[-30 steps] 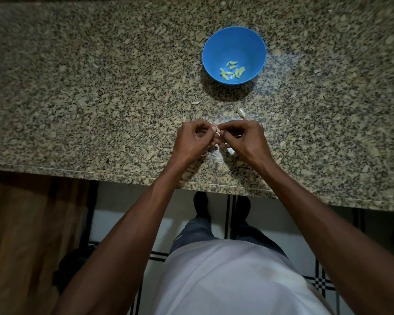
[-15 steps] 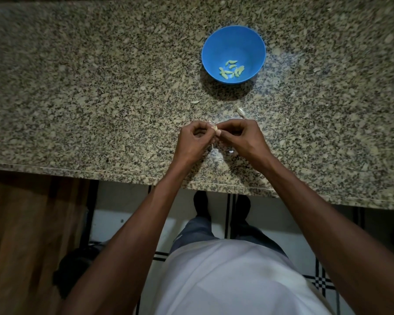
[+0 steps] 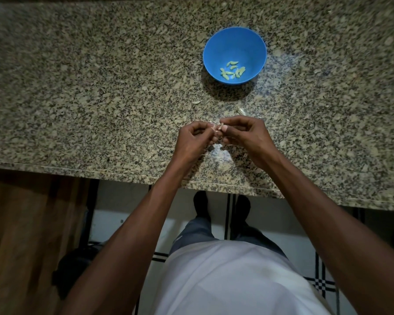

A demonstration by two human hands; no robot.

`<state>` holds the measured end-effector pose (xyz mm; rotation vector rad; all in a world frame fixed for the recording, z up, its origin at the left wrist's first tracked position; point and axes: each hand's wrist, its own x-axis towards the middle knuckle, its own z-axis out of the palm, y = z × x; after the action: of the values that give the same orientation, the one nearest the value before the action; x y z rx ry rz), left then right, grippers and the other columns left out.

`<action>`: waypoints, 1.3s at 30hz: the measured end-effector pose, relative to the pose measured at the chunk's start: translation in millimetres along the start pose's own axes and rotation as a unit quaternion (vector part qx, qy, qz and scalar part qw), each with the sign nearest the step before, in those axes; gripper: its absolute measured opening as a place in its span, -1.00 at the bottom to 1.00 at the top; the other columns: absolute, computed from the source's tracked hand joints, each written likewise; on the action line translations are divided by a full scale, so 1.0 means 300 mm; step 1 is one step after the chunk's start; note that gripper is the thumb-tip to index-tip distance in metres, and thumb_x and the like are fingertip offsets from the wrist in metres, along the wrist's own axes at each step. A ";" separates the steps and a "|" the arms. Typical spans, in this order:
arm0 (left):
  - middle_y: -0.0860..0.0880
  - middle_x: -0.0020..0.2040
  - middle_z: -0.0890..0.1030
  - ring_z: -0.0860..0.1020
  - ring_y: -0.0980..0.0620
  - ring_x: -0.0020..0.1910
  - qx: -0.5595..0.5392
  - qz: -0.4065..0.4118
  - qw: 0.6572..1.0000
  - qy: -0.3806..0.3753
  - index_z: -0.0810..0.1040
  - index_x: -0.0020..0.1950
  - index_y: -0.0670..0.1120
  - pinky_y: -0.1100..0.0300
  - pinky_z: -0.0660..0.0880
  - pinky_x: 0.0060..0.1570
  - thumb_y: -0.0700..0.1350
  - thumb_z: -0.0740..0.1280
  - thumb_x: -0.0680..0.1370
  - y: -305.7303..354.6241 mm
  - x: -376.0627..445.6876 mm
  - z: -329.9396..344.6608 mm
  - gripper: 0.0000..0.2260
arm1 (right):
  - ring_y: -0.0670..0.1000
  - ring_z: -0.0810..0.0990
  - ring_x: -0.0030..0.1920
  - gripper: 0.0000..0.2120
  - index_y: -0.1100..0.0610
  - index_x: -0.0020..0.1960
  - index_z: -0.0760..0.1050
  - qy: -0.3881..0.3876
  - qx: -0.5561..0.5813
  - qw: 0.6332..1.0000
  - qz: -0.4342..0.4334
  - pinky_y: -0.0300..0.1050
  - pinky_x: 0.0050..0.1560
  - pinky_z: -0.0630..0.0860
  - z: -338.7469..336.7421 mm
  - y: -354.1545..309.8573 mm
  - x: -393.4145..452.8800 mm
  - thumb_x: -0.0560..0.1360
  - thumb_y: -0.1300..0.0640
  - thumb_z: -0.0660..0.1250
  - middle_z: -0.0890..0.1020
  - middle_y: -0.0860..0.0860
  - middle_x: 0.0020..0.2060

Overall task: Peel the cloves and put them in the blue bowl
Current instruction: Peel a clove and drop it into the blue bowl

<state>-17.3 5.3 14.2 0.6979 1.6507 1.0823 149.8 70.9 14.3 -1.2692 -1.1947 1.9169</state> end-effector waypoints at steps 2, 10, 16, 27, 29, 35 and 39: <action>-0.15 -0.05 0.73 0.71 0.04 -0.13 0.011 0.018 1.000 -0.009 0.67 0.09 -0.20 0.19 0.65 -0.05 -0.22 0.45 0.59 0.004 -0.006 -0.002 -0.90 | 0.10 0.75 -0.02 -0.78 0.31 0.16 0.67 0.003 0.006 1.000 0.007 -0.05 0.02 0.70 -0.001 0.003 -0.001 0.53 0.28 0.51 0.75 0.21 0.01; 0.01 0.00 0.73 0.71 0.11 -0.02 0.176 0.128 0.976 -0.018 0.71 0.09 -0.12 0.05 0.69 0.01 -0.11 0.52 0.55 0.003 0.005 -0.018 -0.84 | 0.10 0.74 -0.01 -0.81 0.27 0.11 0.70 -0.008 0.019 0.999 0.032 -0.05 0.05 0.68 -0.008 0.007 -0.005 0.52 0.24 0.53 0.76 0.20 -0.03; 0.00 -0.08 0.74 0.71 0.15 -0.10 0.206 0.144 0.967 -0.033 0.72 0.10 -0.13 0.13 0.69 -0.05 -0.08 0.50 0.57 0.018 0.007 -0.023 -0.83 | 0.10 0.73 -0.05 -0.83 0.28 0.12 0.70 -0.010 -0.040 0.999 -0.002 0.05 0.09 0.66 -0.012 0.002 -0.003 0.56 0.23 0.49 0.76 0.19 -0.05; -0.19 -0.06 0.75 0.73 -0.19 -0.05 0.053 0.057 0.991 -0.108 0.67 0.17 -0.28 0.03 0.68 0.06 -0.16 0.46 0.59 0.031 0.016 -0.058 -0.78 | 0.03 0.73 -0.07 -0.85 0.23 0.12 0.71 -0.024 -0.075 0.996 -0.050 -0.09 -0.03 0.67 -0.012 -0.004 -0.007 0.59 0.20 0.47 0.76 0.16 -0.04; -0.23 -0.05 0.74 0.72 -0.21 -0.03 0.022 0.045 0.994 -0.101 0.67 0.18 -0.29 0.05 0.67 0.07 -0.17 0.47 0.59 0.023 0.011 -0.053 -0.77 | 0.04 0.73 -0.05 -0.84 0.24 0.13 0.70 -0.022 -0.074 0.996 -0.048 -0.10 -0.02 0.67 -0.012 -0.001 -0.003 0.59 0.20 0.47 0.76 0.16 -0.04; -0.12 -0.08 0.75 0.74 -0.09 -0.07 0.081 0.080 0.993 -0.039 0.71 0.08 -0.21 -0.03 0.69 0.03 -0.09 0.56 0.52 0.010 0.017 -0.020 -0.77 | 0.18 0.75 -0.02 -0.82 0.29 0.12 0.68 0.008 -0.034 0.999 -0.021 0.04 0.03 0.69 -0.007 0.020 -0.005 0.57 0.21 0.49 0.76 0.21 -0.07; 0.01 -0.13 0.73 0.70 0.19 -0.17 0.209 0.154 0.966 0.002 0.72 0.04 -0.15 0.30 0.64 -0.15 -0.08 0.52 0.56 0.017 0.012 0.005 -0.84 | 0.19 0.76 -0.04 -0.79 0.35 0.11 0.67 0.017 -0.032 0.999 -0.026 0.09 0.04 0.72 -0.002 0.021 -0.017 0.56 0.22 0.50 0.76 0.22 -0.09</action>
<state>-17.2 11.1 17.1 1.2623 1.8359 0.9501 152.7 64.3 10.8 -1.2871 -1.2679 1.8260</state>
